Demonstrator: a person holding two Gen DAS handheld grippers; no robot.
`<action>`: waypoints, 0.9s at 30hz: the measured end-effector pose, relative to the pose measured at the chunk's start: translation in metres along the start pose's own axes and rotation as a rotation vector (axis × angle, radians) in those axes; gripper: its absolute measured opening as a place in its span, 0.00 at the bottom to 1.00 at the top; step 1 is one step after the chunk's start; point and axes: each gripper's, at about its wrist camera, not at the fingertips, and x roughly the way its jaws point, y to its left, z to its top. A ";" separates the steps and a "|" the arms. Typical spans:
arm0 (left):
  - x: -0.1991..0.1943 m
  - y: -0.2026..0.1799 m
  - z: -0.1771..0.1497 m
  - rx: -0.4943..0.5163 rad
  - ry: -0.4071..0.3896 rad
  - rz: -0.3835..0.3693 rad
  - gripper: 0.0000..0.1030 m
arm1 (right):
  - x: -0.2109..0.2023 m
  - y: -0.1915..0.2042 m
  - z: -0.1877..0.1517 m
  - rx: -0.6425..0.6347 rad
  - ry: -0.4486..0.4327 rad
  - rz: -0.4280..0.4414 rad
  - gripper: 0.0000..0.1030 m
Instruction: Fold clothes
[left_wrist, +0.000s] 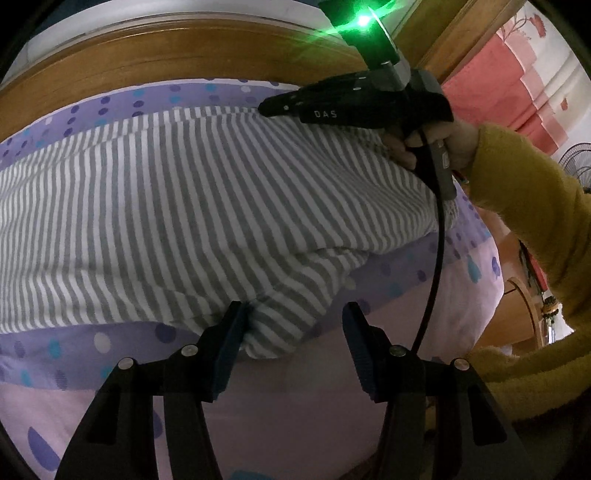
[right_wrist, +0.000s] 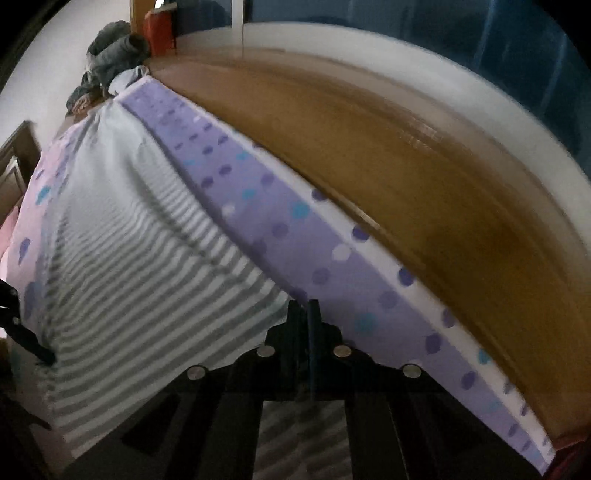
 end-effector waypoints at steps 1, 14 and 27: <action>0.000 -0.001 0.000 0.002 0.002 0.002 0.53 | -0.001 0.001 0.001 -0.002 -0.003 0.003 0.02; -0.019 0.052 0.021 -0.121 -0.098 0.079 0.53 | 0.001 0.028 0.031 -0.088 -0.007 0.093 0.09; -0.010 0.046 0.006 -0.116 -0.109 0.124 0.53 | 0.091 0.083 0.071 -0.230 0.051 0.113 0.35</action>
